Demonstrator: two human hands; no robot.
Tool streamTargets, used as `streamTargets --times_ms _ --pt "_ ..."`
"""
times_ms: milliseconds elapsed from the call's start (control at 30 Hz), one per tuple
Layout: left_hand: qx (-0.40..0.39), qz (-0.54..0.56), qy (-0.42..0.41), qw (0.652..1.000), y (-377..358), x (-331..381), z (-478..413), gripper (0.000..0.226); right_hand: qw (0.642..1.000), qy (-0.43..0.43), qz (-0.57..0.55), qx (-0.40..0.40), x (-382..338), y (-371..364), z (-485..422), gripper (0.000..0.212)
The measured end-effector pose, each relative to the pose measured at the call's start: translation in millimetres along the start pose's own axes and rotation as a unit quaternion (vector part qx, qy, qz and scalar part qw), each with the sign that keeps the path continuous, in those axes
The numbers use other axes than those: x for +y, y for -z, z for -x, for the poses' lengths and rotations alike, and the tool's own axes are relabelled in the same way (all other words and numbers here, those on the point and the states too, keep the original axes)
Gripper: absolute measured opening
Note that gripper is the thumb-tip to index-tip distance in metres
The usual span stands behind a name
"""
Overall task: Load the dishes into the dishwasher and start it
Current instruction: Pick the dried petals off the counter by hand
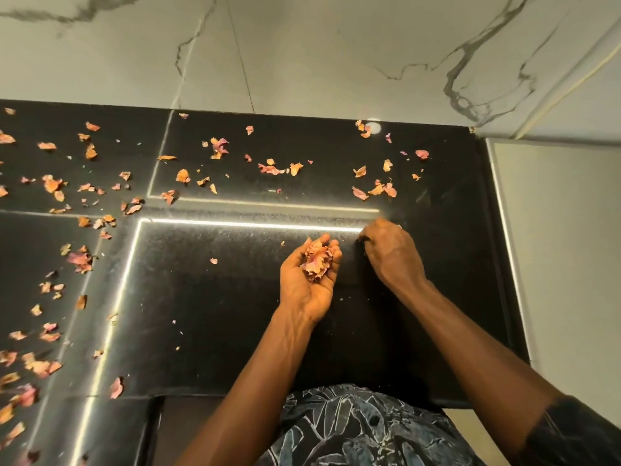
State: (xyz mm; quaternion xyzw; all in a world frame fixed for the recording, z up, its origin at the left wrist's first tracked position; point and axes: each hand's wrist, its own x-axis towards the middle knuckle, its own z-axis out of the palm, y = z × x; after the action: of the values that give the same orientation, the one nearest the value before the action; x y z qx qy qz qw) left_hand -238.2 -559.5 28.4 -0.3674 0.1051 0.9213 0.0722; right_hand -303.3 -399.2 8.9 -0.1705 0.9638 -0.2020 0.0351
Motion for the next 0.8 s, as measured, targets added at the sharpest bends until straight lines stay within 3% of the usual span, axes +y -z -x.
streamTargets --times_ms 133,267,400,500,567,633,700,800 --pt "0.005 -0.01 0.001 1.0 1 -7 -4 0.032 0.98 -0.106 -0.167 0.009 -20 27 10 0.013" --pt "0.003 -0.006 0.002 1.0 3 -9 -6 0.028 0.969 -0.04 -0.244 -0.01 -65 50 26 0.019" --pt "0.004 -0.011 0.007 1.0 1 -12 -5 0.024 0.979 0.012 -0.196 -0.052 -82 57 21 0.022" --pt "-0.001 0.005 -0.011 1.0 -2 -10 -6 0.023 0.978 -0.03 -0.206 0.005 -69 60 -21 0.02" --pt "-0.001 0.021 -0.012 1.0 -2 -8 -5 0.024 0.987 -0.064 -0.143 0.031 -49 50 -55 0.021" --pt "-0.005 0.025 -0.014 1.0 -3 -7 -1 0.025 0.995 -0.085 -0.049 -0.003 -28 33 -75 0.018" --pt "-0.008 0.017 -0.016 1.0 -3 -7 2 0.025 0.996 -0.06 0.039 -0.049 -15 17 -73 0.013" --pt "-0.01 0.009 -0.019 1.0 1 -5 3 0.024 0.997 0.0 0.066 -0.027 -12 -1 -55 0.017"
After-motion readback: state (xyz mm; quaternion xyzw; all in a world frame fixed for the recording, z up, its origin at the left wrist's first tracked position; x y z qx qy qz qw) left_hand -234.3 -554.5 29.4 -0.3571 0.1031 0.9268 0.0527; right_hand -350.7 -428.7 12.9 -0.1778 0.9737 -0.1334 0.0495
